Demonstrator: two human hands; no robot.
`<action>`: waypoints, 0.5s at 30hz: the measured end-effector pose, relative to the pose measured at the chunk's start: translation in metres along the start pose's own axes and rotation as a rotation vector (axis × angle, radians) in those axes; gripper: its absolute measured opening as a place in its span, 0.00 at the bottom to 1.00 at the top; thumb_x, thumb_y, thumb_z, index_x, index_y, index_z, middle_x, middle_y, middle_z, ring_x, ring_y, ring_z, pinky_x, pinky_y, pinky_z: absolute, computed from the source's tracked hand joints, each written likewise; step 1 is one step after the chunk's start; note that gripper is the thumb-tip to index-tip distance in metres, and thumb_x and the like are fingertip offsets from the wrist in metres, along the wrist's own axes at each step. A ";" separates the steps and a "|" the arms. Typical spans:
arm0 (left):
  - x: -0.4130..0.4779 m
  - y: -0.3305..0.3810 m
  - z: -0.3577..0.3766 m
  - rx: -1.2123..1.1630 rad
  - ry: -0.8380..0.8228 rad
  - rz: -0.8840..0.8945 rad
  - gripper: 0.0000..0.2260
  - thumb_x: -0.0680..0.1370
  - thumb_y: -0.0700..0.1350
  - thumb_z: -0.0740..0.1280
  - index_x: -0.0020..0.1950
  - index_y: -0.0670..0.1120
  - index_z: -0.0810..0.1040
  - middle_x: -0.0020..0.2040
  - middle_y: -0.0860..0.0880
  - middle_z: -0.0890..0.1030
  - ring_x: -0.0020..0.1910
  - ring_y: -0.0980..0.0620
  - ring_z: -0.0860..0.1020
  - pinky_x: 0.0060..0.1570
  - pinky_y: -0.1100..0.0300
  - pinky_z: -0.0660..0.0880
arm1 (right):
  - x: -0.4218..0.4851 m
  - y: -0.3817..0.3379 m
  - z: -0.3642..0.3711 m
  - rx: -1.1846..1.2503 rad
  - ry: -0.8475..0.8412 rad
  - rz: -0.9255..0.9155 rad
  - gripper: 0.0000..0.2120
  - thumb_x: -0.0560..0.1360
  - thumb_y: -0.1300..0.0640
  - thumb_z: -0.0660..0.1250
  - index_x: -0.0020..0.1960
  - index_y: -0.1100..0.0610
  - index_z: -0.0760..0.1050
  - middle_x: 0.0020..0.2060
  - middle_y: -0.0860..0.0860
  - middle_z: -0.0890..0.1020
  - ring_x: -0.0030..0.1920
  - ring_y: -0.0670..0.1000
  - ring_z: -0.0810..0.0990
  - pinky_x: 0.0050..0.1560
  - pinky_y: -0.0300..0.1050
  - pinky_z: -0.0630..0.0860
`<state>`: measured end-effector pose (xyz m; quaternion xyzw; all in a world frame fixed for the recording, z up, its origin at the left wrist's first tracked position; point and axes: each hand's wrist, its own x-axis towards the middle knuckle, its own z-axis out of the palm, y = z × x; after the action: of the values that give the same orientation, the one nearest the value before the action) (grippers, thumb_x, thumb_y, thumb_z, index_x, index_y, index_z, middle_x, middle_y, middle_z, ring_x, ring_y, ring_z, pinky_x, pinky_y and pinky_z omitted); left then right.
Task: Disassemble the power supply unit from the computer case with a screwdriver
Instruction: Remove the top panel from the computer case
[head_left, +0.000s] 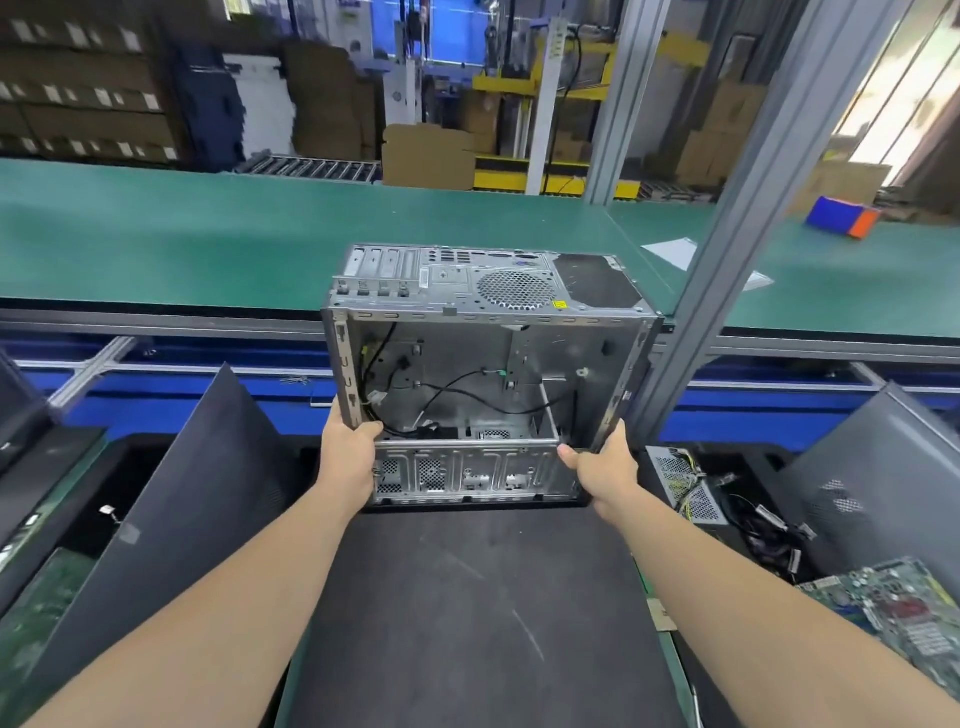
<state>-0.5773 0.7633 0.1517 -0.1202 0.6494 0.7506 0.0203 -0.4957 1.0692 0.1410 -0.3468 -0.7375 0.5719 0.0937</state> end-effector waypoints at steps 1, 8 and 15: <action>0.003 -0.001 0.001 0.000 0.000 -0.002 0.26 0.82 0.30 0.63 0.77 0.50 0.70 0.66 0.45 0.80 0.65 0.42 0.79 0.71 0.44 0.73 | 0.003 -0.001 0.000 -0.004 -0.003 0.001 0.48 0.75 0.56 0.78 0.83 0.46 0.49 0.79 0.54 0.67 0.76 0.59 0.67 0.74 0.56 0.66; -0.011 -0.003 0.019 -0.038 0.287 -0.229 0.32 0.77 0.42 0.71 0.78 0.54 0.65 0.72 0.44 0.71 0.63 0.42 0.75 0.60 0.47 0.74 | 0.005 0.001 -0.009 -0.083 -0.102 -0.010 0.45 0.76 0.49 0.77 0.81 0.46 0.50 0.76 0.54 0.68 0.70 0.59 0.71 0.67 0.55 0.71; -0.097 -0.009 0.105 -0.050 -0.134 -0.631 0.15 0.80 0.53 0.67 0.61 0.45 0.76 0.51 0.45 0.81 0.41 0.46 0.79 0.43 0.54 0.73 | -0.018 0.013 -0.050 -0.216 -0.033 0.025 0.39 0.75 0.55 0.77 0.79 0.52 0.60 0.69 0.56 0.74 0.65 0.58 0.74 0.64 0.53 0.73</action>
<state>-0.4980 0.8801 0.1766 -0.2662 0.5589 0.7291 0.2919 -0.4508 1.0982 0.1505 -0.3545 -0.7921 0.4956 0.0366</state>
